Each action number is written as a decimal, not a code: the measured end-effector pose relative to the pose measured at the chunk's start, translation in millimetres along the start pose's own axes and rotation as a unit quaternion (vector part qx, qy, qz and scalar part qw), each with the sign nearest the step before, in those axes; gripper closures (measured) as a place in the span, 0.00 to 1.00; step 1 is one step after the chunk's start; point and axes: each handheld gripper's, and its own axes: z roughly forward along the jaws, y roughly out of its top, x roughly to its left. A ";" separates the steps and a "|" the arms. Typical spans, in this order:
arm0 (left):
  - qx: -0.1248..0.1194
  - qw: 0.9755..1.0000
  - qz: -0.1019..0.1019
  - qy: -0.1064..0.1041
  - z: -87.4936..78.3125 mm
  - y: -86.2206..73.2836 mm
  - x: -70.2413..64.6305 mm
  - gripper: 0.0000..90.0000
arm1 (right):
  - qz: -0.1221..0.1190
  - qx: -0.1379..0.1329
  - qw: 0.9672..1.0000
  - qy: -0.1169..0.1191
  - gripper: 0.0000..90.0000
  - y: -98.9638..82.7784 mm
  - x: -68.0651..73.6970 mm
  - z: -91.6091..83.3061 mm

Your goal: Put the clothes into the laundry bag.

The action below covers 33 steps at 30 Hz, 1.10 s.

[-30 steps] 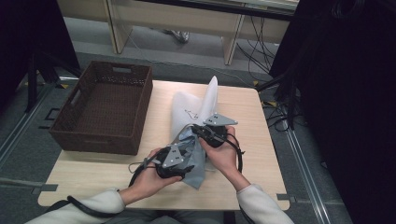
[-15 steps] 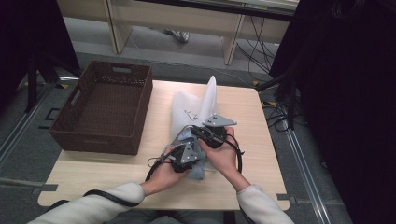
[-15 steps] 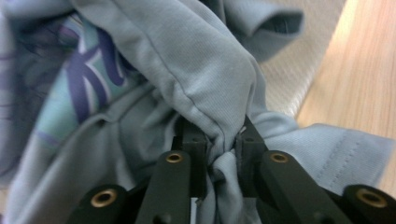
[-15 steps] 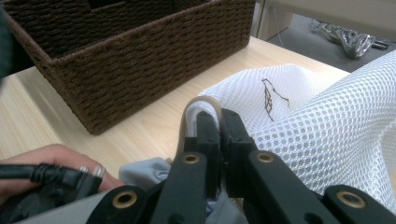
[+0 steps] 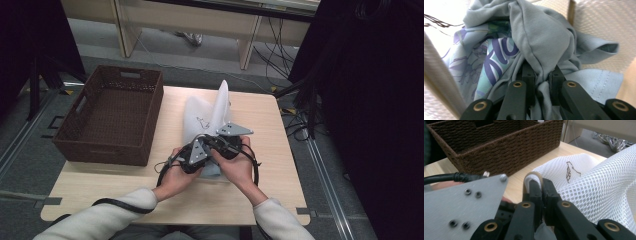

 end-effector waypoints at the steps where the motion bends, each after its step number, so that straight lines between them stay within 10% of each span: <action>1: -0.003 1.000 -0.006 0.003 0.5 -0.1 0.7 0.88 | 0.002 0.001 1.000 0.000 0.98 -0.1 -0.4 -0.5; 24: -0.037 0.997 0.009 0.071 15.9 4.0 11.1 0.86 | 0.010 -0.015 1.000 0.005 0.98 2.9 -2.2 -4.2; 33: -0.021 0.999 0.029 0.014 -17.9 -1.5 6.5 0.53 | 0.009 -0.013 1.000 -0.005 0.98 0.2 -9.8 -3.5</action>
